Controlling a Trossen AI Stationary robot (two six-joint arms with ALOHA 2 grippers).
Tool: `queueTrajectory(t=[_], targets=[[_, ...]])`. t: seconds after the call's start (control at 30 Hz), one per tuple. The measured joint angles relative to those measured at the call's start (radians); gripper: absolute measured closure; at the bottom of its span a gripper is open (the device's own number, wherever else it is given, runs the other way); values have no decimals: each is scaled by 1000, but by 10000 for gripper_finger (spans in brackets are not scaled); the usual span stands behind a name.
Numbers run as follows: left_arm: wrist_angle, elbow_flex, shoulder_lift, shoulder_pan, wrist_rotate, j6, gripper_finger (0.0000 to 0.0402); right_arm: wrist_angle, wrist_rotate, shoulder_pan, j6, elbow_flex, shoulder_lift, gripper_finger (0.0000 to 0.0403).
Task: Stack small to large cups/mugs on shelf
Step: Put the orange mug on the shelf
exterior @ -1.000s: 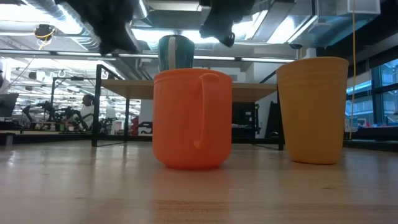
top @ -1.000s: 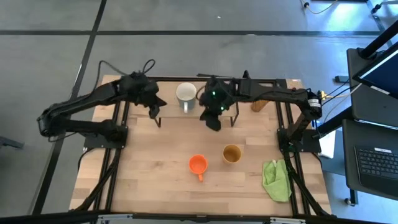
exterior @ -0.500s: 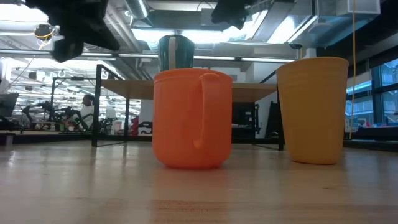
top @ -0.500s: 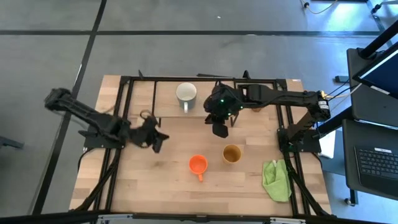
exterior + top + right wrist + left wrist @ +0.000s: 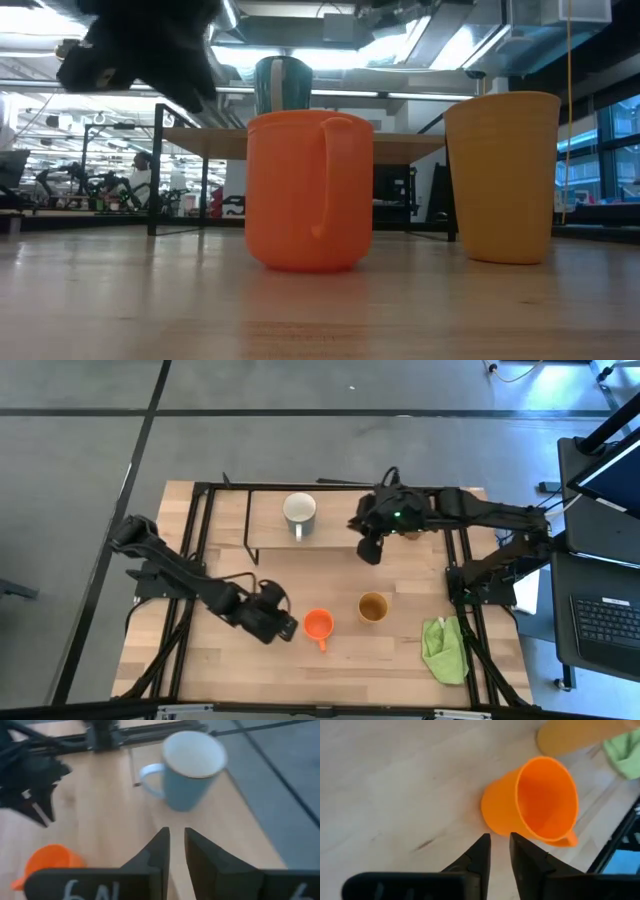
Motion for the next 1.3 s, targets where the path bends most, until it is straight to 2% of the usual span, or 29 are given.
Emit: queueTrajectory(t=[0.13, 0.27, 0.4, 0.57, 1.3], targets=[[-119, 129, 75, 45, 70, -21, 316, -39, 77, 0, 16, 0, -49, 324], [-139, 209, 121, 87, 86, -35, 303, -81, 135, 0, 57, 0, -88, 291], [-141, 257, 169, 118, 98, -89, 299, -116, 146, 0, 88, 0, -119, 258], [-138, 288, 247, 124, 173, -123, 300, -157, 195, 0, 92, 0, -146, 233], [-107, 314, 276, 49, 149, -347, 302, -202, 242, -1, 35, 0, -166, 229]])
